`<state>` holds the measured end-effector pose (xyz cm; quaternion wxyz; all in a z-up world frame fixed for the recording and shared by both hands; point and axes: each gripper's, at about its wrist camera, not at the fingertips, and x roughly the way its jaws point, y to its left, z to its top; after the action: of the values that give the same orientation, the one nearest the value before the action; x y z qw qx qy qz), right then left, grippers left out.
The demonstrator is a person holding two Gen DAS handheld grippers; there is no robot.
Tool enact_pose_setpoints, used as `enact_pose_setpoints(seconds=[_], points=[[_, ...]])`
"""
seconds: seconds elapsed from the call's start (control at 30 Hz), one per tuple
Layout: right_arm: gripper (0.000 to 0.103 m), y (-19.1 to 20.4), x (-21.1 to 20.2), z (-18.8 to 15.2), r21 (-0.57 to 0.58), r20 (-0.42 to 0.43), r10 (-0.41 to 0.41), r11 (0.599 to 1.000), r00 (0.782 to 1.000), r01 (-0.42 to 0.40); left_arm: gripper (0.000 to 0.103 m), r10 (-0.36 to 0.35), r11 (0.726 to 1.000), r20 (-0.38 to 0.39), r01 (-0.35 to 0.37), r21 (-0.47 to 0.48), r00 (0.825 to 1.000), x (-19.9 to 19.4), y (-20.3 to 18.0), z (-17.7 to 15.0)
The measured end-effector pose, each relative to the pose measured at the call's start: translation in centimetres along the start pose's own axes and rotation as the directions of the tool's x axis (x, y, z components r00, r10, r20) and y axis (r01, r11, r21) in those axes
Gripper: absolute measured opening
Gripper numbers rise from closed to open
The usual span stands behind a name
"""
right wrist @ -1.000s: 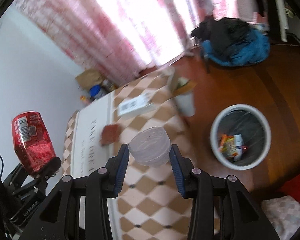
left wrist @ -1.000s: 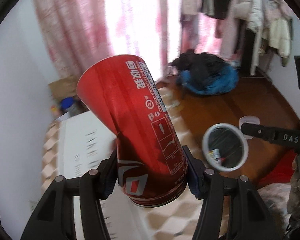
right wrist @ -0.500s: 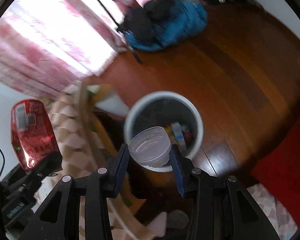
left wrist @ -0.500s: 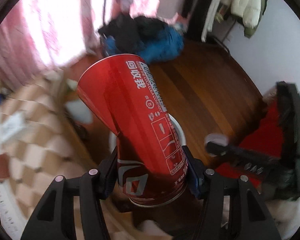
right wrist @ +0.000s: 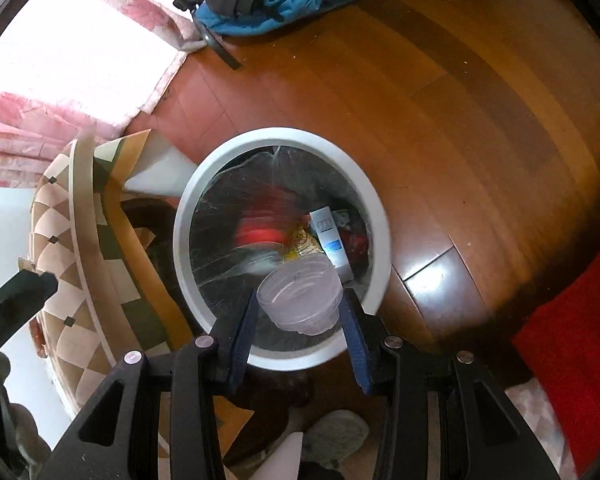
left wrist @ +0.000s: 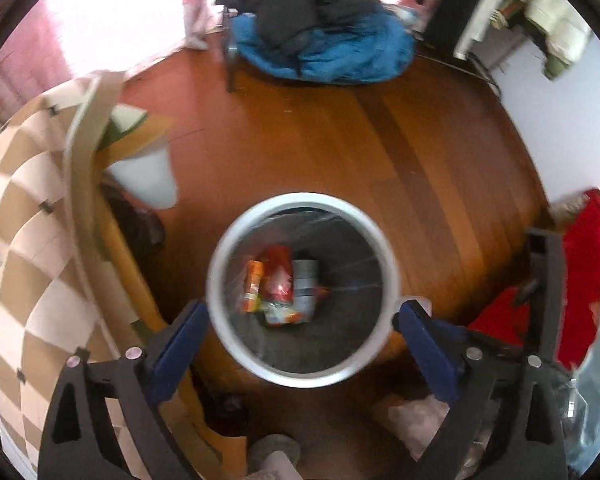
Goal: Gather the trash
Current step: 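Open both tools to drop the can and cup into the bin, then move both tools back over the table toward the wrapper and white box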
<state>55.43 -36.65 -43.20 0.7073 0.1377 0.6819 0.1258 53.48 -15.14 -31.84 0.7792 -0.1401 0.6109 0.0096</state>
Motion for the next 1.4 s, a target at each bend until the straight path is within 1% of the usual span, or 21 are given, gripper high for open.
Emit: enact_pose_setpoints(seconds=[0.03,0.07,0.1,0.13,0.2,0.27,0.33,0.43,0.6,0.67,0.83,0.97,1.1,1.2,1.27,1.37,1.4], points=[[0.076,0.2,0.2,0.2,-0.003,0.001,-0.004,1.000,1.000,0.004,0.098,0.035,0.999,0.009,-0.035,0.000,0.999,0.0,0.3,-0.3],[0.092,0.4,0.4,0.3,-0.005,0.007,0.003,1.000,1.000,-0.003,0.098,0.062,0.998,0.016,-0.062,0.002,0.998,-0.4,0.7,-1.2],[0.103,0.8,0.5,0.4,-0.007,0.014,0.002,1.000,1.000,-0.002,0.098,0.093,0.996,0.026,-0.093,0.006,0.995,-0.4,1.1,-1.9],[0.103,1.0,0.4,0.3,-0.013,0.022,-0.007,1.000,1.000,0.007,0.098,0.115,0.993,0.034,-0.115,0.007,0.993,-0.4,1.2,-2.4],[0.103,1.4,0.3,-0.2,-0.031,0.029,-0.074,0.997,0.997,0.075,0.098,0.136,0.991,0.041,-0.136,-0.002,0.990,-0.4,1.7,-3.1],[0.103,1.6,0.3,-0.5,-0.044,0.034,-0.106,0.993,0.994,0.107,0.098,0.155,0.988,0.046,-0.155,-0.003,0.987,-0.3,2.1,-3.7],[0.103,1.8,0.2,-1.0,-0.050,0.039,-0.170,0.984,0.985,0.172,0.098,0.178,0.984,0.054,-0.178,-0.004,0.983,-0.4,2.1,-4.0],[0.103,1.9,-0.2,-1.8,-0.064,0.053,-0.221,0.973,0.974,0.224,0.098,0.191,0.982,0.058,-0.191,0.000,0.980,-0.7,2.1,-4.4],[0.103,2.5,-1.5,-2.5,-0.071,0.077,-0.231,0.969,0.970,0.236,0.097,0.208,0.978,0.089,-0.210,0.015,0.974,-2.2,1.9,-4.9],[0.103,3.0,-2.4,-2.8,-0.079,0.090,-0.244,0.965,0.966,0.251,0.098,0.205,0.978,0.100,-0.207,0.015,0.974,-3.0,1.8,-5.0],[0.103,4.1,-5.4,-3.8,-0.072,0.125,-0.234,0.967,0.964,0.244,0.097,0.194,0.980,0.144,-0.199,0.022,0.970,-5.9,1.4,-5.5],[0.103,5.4,-8.8,-5.1,-0.071,0.177,-0.223,0.969,0.959,0.238,0.097,0.175,0.983,0.188,-0.181,0.018,0.966,-8.9,1.3,-6.3],[0.103,6.9,-12.6,-6.7,-0.074,0.229,-0.198,0.973,0.953,0.220,0.097,0.177,0.983,0.231,-0.184,0.011,0.957,-12.4,1.3,-7.3],[0.103,8.4,-15.7,-8.1,-0.080,0.271,-0.169,0.977,0.948,0.198,0.097,0.207,0.977,0.263,-0.212,-0.007,0.942,-15.2,1.6,-8.1],[0.103,9.6,-17.7,-9.1,-0.090,0.295,-0.139,0.981,0.945,0.172,0.097,0.212,0.977,0.289,-0.213,-0.029,0.934,-17.2,2.3,-8.5],[0.103,12.2,-20.2,-10.0,-0.126,0.324,-0.088,0.983,0.942,0.135,0.098,0.210,0.978,0.320,-0.194,-0.082,0.924,-20.2,4.9,-8.9],[0.103,13.5,-20.8,-10.3,-0.146,0.332,-0.073,0.981,0.941,0.127,0.098,0.224,0.974,0.334,-0.196,-0.115,0.916,-21.3,6.3,-9.0]])
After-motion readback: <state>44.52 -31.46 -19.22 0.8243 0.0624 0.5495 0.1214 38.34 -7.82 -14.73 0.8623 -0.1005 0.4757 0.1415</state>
